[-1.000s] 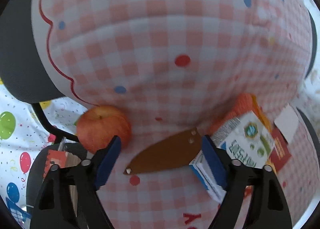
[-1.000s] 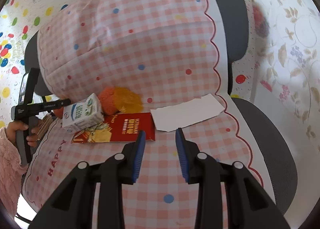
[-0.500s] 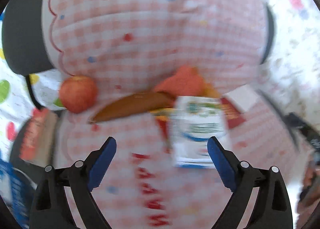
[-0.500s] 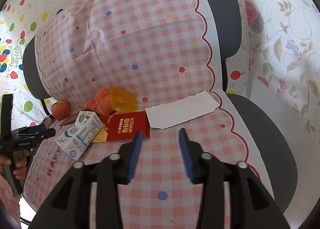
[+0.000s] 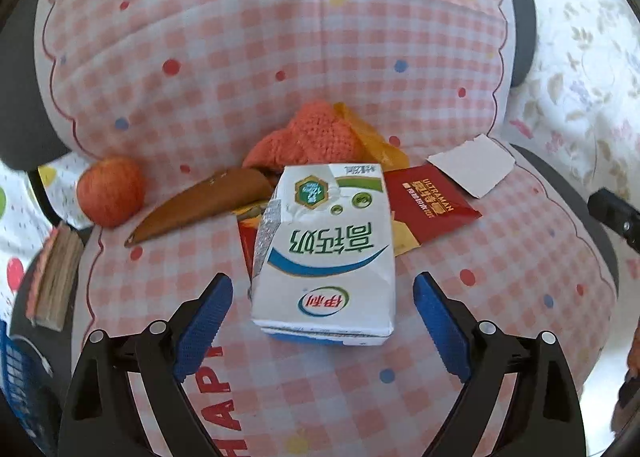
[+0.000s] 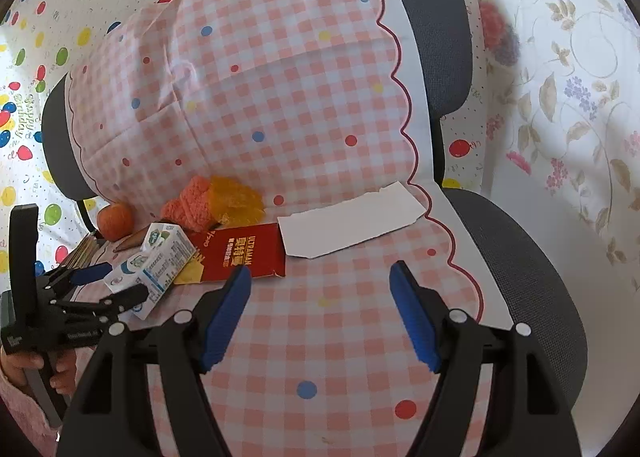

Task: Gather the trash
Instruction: 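Grasp the white milk carton with the left gripper and lift it, then grasp the white paper card with the right gripper while the left gripper holds the carton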

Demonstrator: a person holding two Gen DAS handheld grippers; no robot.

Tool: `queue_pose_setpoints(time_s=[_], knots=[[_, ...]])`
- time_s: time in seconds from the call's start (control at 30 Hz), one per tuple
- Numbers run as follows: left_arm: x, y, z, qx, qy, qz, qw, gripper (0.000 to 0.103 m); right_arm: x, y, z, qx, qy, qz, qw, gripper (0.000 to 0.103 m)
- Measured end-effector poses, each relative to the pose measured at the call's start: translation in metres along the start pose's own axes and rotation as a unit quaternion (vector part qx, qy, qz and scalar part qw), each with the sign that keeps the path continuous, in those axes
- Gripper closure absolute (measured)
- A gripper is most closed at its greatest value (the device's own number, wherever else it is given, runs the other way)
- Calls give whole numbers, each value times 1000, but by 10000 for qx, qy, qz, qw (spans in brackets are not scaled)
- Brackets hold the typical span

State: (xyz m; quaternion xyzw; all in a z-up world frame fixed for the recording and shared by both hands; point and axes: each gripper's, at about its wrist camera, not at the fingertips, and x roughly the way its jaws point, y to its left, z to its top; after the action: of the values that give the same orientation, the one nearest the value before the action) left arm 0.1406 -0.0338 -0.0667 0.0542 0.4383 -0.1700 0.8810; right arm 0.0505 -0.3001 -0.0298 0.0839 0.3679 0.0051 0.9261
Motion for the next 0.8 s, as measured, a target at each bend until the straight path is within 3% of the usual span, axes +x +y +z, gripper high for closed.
queue_pose_setpoints(time_s=[0.1, 0.13, 0.23, 0.3, 0.43, 0.63, 0.67, 0.73, 0.8], knots=[[4, 2, -1, -123, 49, -68, 9999, 19, 4, -6, -2, 0, 37, -75, 10000, 35], [3, 3, -1, -142, 31, -114, 9998, 31, 8, -9, -2, -11, 79, -108, 9999, 36], [-7, 4, -2, -261, -223, -102, 9994, 33, 20, -14, -1, -65, 181, -177, 9997, 44], [-15, 4, -3, -278, -406, -26, 9988, 33, 28, -19, 1, -88, 221, -233, 9994, 55], [-28, 6, -2, -371, -621, 183, 9972, 33, 55, -38, 16, -172, 254, -530, 9981, 59], [-27, 8, 0, -387, -613, 224, 9971, 33, 110, -69, 43, 39, 644, -525, 9965, 61], [-26, 8, -1, -377, -590, 243, 9973, 33, 118, -72, 47, 93, 694, -465, 9965, 57], [-24, 7, -2, -360, -569, 279, 9973, 33, 136, -73, 57, 6, 828, -436, 9956, 38], [-22, 8, -2, -406, -551, 296, 9972, 32, 147, -69, 63, -237, 862, -555, 9944, 28]])
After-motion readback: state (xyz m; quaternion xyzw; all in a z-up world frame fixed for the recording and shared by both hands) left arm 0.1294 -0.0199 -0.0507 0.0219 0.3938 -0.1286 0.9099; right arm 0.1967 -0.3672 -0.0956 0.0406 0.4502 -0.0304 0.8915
